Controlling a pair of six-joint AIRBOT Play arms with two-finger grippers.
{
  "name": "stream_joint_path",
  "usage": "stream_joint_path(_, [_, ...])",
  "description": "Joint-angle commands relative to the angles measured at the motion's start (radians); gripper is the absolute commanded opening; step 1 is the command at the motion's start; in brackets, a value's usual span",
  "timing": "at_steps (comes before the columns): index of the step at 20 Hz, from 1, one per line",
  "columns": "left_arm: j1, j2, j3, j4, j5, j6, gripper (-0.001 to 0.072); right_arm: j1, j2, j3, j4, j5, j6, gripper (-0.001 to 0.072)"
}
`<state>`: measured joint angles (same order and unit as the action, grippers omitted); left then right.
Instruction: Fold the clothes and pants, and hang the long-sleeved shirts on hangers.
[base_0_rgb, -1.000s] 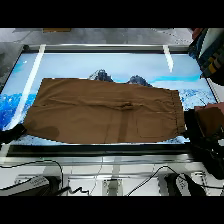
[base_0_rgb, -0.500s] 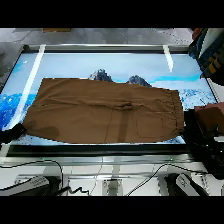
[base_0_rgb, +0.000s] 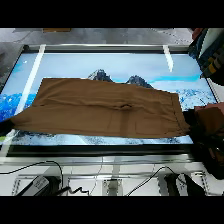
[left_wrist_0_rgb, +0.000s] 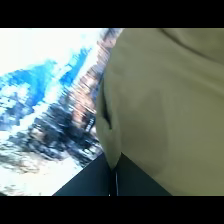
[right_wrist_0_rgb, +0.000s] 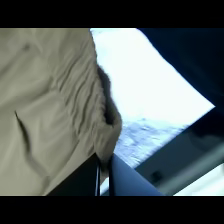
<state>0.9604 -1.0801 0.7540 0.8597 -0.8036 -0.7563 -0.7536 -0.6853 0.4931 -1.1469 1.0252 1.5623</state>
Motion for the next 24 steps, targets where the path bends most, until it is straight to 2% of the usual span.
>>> stream_joint_path(1, [0.035, 0.106, 0.043, 0.084, 0.018, -0.118, 0.0019, -0.001, 0.198, 0.081, -0.251, 0.130, 0.152, 0.0025])
stream_joint_path(2, [0.034, 0.114, 0.060, 0.084, 0.024, -0.119, 0.0018, 0.000, 0.235, 0.102, -0.248, 0.134, 0.161, 0.0025])
stream_joint_path(4, [0.013, 0.107, 0.091, 0.083, 0.052, -0.120, 0.0016, 0.002, 0.272, 0.129, -0.200, 0.091, 0.244, 0.0025])
stream_joint_path(7, [-0.083, 0.058, 0.159, 0.102, 0.121, -0.148, 0.0014, 0.003, 0.212, 0.130, 0.003, -0.039, 0.243, 0.0024])
stream_joint_path(9, [-0.180, -0.005, 0.255, 0.208, 0.151, -0.216, 0.0014, 0.011, 0.126, 0.130, 0.113, -0.134, 0.243, 0.0024])
stream_joint_path(12, [-0.357, -0.150, 0.450, 0.416, 0.136, -0.414, 0.0016, 0.105, -0.024, 0.130, 0.157, -0.237, 0.243, 0.0024])
stream_joint_path(15, [-0.497, -0.239, 0.545, 0.467, 0.127, -0.423, 0.0017, 0.221, -0.113, 0.130, 0.134, -0.296, 0.190, 0.0025])
stream_joint_path(18, [-0.564, -0.250, 0.546, 0.496, 0.164, -0.426, 0.0017, 0.291, -0.130, 0.130, 0.137, -0.199, 0.032, 0.0024])
stream_joint_path(20, [-0.567, -0.249, 0.546, 0.498, 0.159, -0.427, 0.0018, 0.326, -0.130, 0.130, 0.197, -0.044, 0.005, 0.0024])
stream_joint_path(22, [-0.564, -0.249, 0.546, 0.500, 0.146, -0.426, 0.0019, 0.372, -0.129, 0.130, 0.215, 0.131, -0.090, 0.0025])
stream_joint_path(24, [-0.564, -0.249, 0.546, 0.514, 0.139, -0.426, 0.0020, 0.410, -0.094, 0.130, 0.216, 0.229, -0.087, 0.0022])
